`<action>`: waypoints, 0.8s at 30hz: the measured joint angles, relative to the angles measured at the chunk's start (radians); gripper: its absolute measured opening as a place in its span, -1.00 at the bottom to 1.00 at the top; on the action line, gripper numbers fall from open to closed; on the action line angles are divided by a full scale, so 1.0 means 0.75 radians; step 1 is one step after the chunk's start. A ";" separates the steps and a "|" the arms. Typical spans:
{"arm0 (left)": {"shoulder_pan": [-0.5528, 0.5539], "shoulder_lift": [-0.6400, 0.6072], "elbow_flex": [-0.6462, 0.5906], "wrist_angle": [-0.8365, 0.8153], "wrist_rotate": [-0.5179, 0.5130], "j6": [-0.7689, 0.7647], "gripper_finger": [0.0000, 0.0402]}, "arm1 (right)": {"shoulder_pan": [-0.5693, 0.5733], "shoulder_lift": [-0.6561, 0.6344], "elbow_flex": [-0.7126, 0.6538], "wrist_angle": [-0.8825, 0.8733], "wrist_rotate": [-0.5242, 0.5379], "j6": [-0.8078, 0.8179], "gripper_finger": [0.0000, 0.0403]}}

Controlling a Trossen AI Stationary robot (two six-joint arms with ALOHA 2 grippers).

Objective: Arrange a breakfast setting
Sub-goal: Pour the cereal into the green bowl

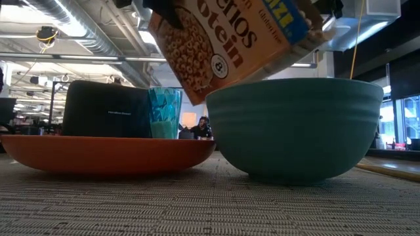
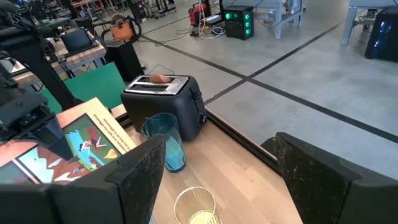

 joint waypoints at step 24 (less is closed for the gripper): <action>0.163 -0.007 0.000 0.134 0.506 -0.286 -0.43 | 0.000 -0.002 0.000 0.033 -0.020 0.008 0.44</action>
